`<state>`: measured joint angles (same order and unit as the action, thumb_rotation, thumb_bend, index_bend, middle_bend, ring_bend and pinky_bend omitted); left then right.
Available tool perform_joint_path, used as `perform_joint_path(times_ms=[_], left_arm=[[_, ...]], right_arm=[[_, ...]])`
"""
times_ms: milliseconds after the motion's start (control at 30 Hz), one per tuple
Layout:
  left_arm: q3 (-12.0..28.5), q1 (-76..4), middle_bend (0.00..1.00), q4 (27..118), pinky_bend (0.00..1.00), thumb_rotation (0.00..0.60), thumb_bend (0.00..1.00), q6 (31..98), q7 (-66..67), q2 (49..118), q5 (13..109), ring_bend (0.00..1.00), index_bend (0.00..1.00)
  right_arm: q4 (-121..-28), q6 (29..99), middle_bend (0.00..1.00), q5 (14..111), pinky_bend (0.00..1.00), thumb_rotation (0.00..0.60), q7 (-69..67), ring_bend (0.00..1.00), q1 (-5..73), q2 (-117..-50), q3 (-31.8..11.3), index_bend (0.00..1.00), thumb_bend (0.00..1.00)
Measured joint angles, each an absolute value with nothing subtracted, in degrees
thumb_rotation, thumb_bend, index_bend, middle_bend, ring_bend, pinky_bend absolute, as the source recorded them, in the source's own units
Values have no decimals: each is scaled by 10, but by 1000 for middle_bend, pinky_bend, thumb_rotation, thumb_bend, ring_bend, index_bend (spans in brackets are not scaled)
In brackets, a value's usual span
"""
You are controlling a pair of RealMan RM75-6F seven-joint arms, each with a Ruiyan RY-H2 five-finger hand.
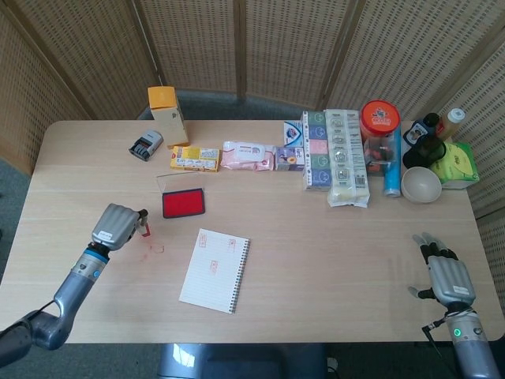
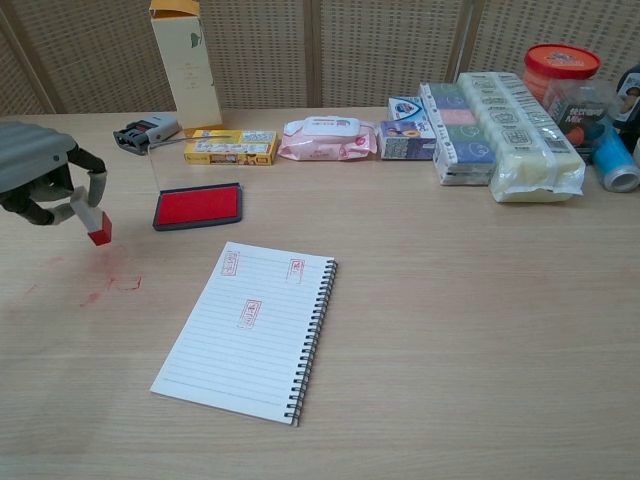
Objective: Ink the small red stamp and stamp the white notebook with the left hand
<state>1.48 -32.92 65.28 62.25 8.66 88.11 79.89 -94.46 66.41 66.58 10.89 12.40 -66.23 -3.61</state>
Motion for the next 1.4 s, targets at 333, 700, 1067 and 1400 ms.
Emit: perform_joint_path(times_ms=[333,700,1067,1400], left_arm=[[18,-325,1000,620,1000,600,353,590,114,911,776,1000,612],[35,-324,1000,625,1000,600,258,588,151,919,756,1000,611],[50,-330,1000,646,1000,600,255,591,177,912,749,1000,612],[60,-335,1000,660,1000,600,256,595,189,910,743,1000,611]], right_arm=[[-944,659,11,662,147,600,105,82,126,-661,-37,0,19],[-946,655,11,658,147,600,110,82,127,-658,-35,0,35],[-948,654,12,656,147,600,111,82,128,-657,-34,0,35],[-949,654,12,654,147,600,110,82,128,-656,-34,0,35]])
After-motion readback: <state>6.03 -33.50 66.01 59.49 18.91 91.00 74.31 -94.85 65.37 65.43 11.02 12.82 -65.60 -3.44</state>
